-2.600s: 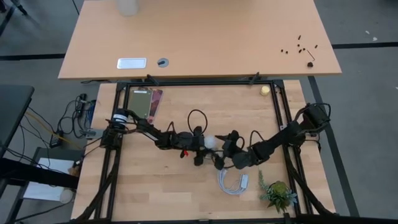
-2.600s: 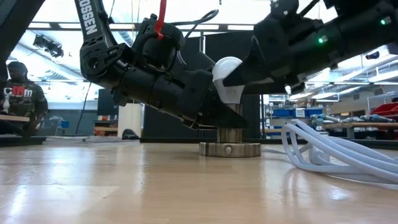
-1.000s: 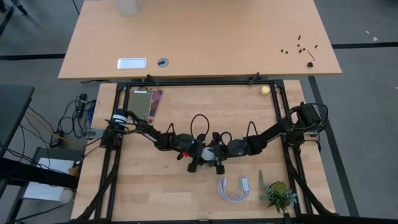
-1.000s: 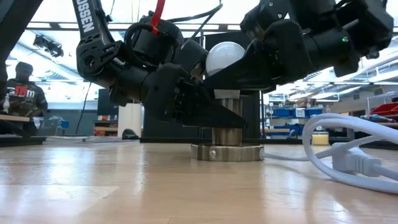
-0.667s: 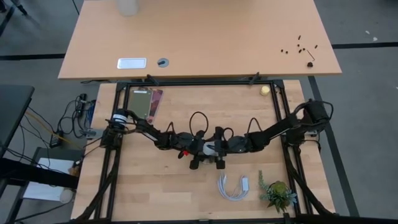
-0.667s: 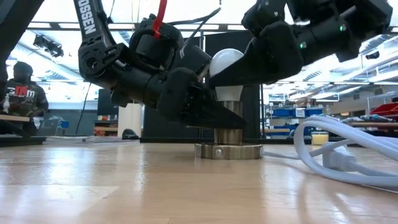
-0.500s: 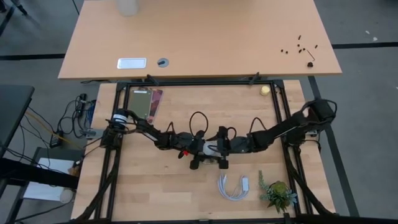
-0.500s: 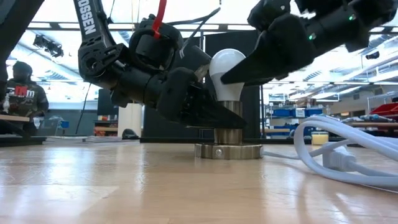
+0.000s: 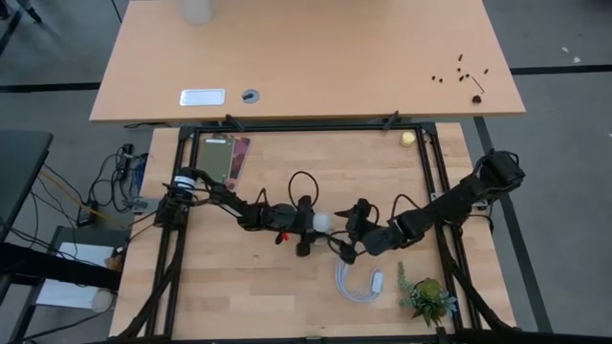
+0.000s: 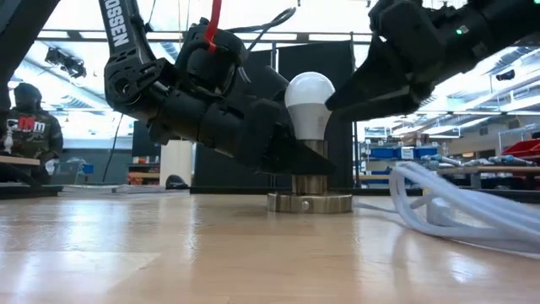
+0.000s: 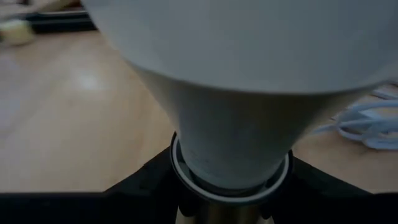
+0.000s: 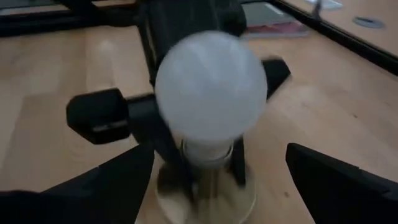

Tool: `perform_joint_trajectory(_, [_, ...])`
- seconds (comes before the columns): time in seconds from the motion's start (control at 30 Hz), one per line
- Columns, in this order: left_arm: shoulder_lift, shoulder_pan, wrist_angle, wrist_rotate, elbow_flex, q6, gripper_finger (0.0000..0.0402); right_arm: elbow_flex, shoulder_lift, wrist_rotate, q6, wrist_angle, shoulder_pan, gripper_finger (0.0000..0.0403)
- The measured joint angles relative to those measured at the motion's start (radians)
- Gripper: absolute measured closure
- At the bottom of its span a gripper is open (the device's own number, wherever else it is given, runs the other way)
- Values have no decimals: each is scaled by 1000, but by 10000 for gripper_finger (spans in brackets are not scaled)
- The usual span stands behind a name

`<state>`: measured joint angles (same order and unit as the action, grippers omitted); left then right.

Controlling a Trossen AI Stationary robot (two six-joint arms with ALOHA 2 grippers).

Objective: Screw lightbulb
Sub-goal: Remove the white lightbulb from the desk lamp

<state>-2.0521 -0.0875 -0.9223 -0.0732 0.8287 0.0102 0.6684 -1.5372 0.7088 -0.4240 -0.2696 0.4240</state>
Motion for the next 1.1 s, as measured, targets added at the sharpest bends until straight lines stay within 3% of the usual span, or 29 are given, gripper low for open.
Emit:
perform_joint_trajectory(0.3, [0, 1, -2, -205, 14, 5, 208, 1, -17, 178, -74, 8, 22, 30])
perform_joint_trajectory(0.63, [0, 0, -9, -213, 37, -19, 208, 2, -96, 151, 79, -193, -42, 30])
perform_joint_trajectory(0.93, [0, 0, 26, -212, 37, -69, 207, 3, -150, 130, 103, -277, -84, 30])
perform_joint_trajectory(1.1, [0, 0, 37, -212, 37, -42, 179, 3, -150, 127, 106, -276, -84, 30])
